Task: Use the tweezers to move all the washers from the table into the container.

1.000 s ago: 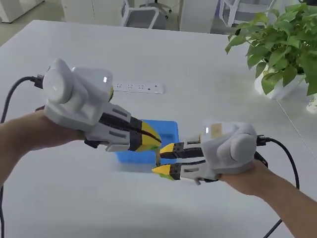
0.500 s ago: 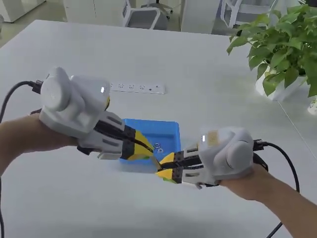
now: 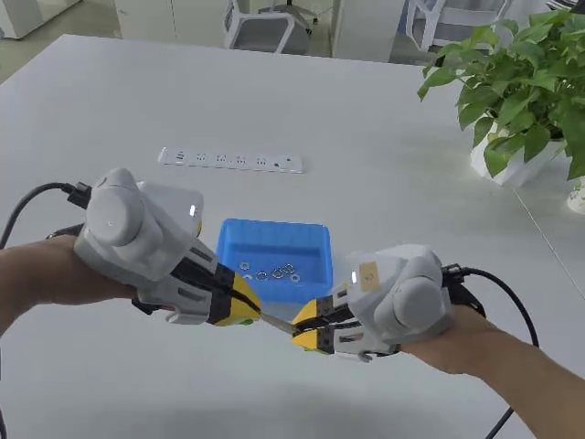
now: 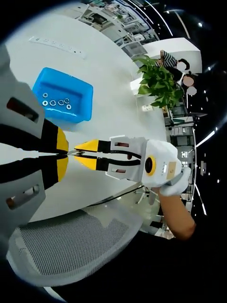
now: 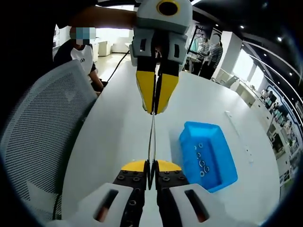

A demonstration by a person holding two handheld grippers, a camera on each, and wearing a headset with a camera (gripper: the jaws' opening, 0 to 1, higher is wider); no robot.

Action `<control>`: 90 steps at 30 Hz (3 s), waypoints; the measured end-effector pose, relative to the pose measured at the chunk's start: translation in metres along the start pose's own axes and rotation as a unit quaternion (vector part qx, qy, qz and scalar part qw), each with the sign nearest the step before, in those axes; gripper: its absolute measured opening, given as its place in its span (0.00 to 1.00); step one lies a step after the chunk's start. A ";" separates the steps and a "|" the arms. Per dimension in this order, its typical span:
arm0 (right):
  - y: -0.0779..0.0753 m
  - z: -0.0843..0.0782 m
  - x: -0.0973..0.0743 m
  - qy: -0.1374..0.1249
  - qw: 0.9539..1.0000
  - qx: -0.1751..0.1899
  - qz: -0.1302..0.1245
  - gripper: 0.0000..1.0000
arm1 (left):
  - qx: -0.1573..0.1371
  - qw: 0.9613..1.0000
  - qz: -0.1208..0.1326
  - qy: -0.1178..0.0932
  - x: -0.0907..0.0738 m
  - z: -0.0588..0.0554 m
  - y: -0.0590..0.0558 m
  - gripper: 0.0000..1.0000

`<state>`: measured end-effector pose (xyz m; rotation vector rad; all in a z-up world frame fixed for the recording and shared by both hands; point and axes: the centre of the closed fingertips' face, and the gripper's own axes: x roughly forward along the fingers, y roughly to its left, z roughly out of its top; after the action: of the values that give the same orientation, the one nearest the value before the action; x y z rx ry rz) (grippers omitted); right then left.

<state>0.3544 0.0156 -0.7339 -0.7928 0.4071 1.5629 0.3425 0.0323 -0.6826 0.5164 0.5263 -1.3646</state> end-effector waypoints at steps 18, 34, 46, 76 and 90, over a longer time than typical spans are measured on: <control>0.002 -0.024 0.022 0.038 0.999 -0.002 0.033 0.07 | -0.006 0.997 -0.003 0.073 0.028 -0.059 0.006 0.05; 0.006 -0.046 0.045 0.071 0.996 0.014 0.053 0.09 | -0.034 0.994 -0.007 0.103 0.048 -0.094 0.011 0.05; 0.007 -0.050 0.054 0.078 0.995 0.014 0.062 0.11 | -0.038 0.992 -0.004 0.116 0.053 -0.109 0.011 0.05; 0.007 -0.049 0.050 0.079 0.995 0.025 0.055 0.19 | -0.049 0.991 0.007 0.127 0.051 -0.117 0.013 0.12; -0.022 -0.047 -0.006 0.035 0.992 0.105 -0.059 0.37 | -0.113 0.990 0.075 0.050 0.004 -0.092 0.024 0.34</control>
<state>0.3873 -0.0162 -0.7584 -0.6982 0.5570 1.3607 0.3624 0.0895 -0.7557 0.4320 0.7005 -1.1234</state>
